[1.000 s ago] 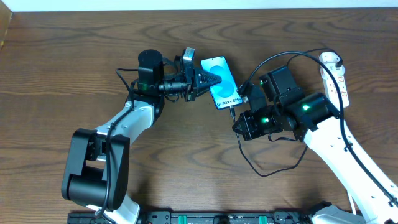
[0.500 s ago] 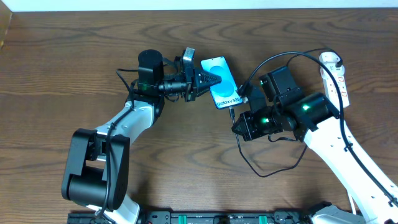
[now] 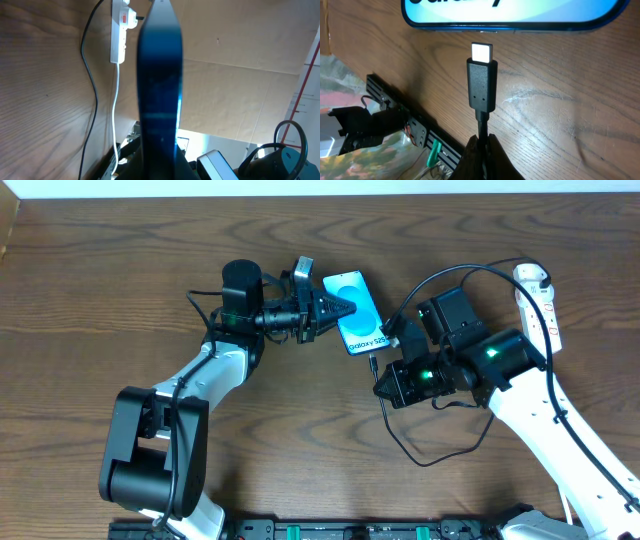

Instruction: Plug charger to phone and switch on socket

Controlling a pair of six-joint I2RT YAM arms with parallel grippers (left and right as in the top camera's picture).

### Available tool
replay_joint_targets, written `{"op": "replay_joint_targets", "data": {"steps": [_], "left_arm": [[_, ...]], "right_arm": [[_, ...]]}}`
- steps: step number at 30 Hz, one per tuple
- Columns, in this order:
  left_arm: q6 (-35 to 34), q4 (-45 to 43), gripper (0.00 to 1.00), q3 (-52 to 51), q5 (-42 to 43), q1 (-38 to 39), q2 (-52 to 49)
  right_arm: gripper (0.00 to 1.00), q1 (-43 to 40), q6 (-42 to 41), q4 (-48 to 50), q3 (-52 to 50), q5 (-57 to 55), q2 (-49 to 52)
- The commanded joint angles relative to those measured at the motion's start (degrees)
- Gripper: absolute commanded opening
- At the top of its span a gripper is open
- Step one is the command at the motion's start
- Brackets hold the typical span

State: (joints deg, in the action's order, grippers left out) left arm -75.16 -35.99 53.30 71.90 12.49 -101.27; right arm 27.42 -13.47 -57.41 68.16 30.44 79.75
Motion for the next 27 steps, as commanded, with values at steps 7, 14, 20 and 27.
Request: {"op": "replay_joint_targets", "data": {"steps": [7,14,20,27], "left_arm": [[1.2,-0.6,0.07,1.5,2.7,-0.1,0.3],[2.5,-0.6,0.08,1.5,2.8,-0.1,0.3],[2.4,-0.6,0.07,1.5,2.7,-0.1,0.3],[0.3,-0.6,0.07,1.5,2.7,-0.1,0.3]], "right_arm": [[0.01,0.8,-0.7,0.0,0.0,1.2,-0.6],[0.01,0.8,-0.7,-0.1,0.0,1.2,-0.6],[0.01,0.8,-0.7,-0.2,0.0,1.2,-0.6],[0.01,0.8,-0.7,-0.3,0.0,1.2,-0.6]]}}
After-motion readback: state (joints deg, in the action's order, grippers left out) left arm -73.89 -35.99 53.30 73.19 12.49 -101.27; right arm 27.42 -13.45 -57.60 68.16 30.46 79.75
